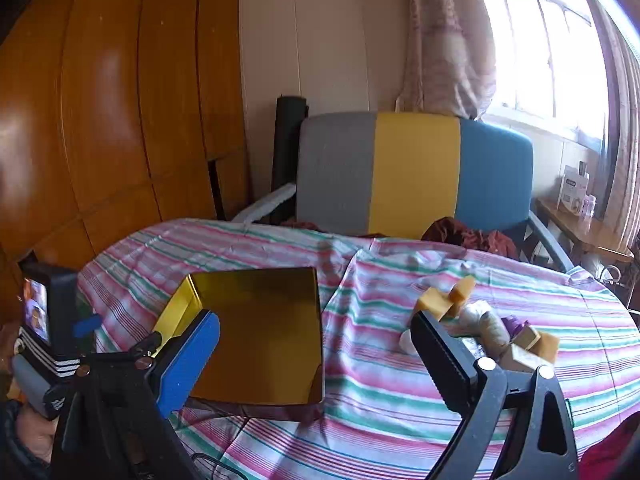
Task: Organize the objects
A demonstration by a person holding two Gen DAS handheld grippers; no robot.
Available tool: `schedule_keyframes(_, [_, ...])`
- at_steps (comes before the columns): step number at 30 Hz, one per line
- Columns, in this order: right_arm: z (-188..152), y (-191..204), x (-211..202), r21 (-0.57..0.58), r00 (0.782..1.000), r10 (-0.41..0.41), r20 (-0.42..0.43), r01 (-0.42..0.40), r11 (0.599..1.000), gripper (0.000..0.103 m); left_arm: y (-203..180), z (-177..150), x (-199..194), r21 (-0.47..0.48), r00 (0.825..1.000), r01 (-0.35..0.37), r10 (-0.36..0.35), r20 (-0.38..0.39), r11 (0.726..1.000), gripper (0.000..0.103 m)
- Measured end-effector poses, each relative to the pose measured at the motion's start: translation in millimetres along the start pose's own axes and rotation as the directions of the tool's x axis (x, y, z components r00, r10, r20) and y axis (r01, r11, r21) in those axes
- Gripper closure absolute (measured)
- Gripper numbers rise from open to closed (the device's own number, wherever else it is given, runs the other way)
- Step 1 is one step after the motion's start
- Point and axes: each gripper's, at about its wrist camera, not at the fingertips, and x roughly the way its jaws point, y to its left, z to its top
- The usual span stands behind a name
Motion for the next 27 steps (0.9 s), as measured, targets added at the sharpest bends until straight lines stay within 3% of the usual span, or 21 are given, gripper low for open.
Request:
schedule_keyframes(5, [2.6,-28.0,-11.8,0.006,0.998,-0.057,0.022,0.057,0.998,0.005,-6.8,0.7,2.2,0.020,1.000,0.007,-0.007,-0.011,1.000,0.000])
schedule_keyframes(14, [-28.5,-115.8,40.9,0.144,0.968,-0.186,-0.166,0.211,0.967,0.005,-20.6,1.5,11.2,0.052,0.996,0.083,-0.081,-0.041,0.995,0.000])
schedule_keyframes(19, [-46.2,-159.2,60.5,0.166,0.954,-0.217,-0.205,0.252,0.953,0.005,-30.8,10.8,15.1,0.042,0.983,0.174,-0.172,-0.059,0.984,0.000])
schedule_keyframes(24, [-66.1,-201.2,70.8,0.328,0.946,-0.197,-0.258,0.277,0.903,0.005,-51.8,19.7,22.8,0.083,0.979,0.191,-0.183,-0.090,0.978,0.000])
schedule_keyframes(27, [-65.0,-206.3,69.3,0.374,0.952,-0.187,-0.243,0.270,0.887,0.005,-66.3,22.0,27.6,0.097,0.969,0.232,-0.220,-0.116,0.968,0.000])
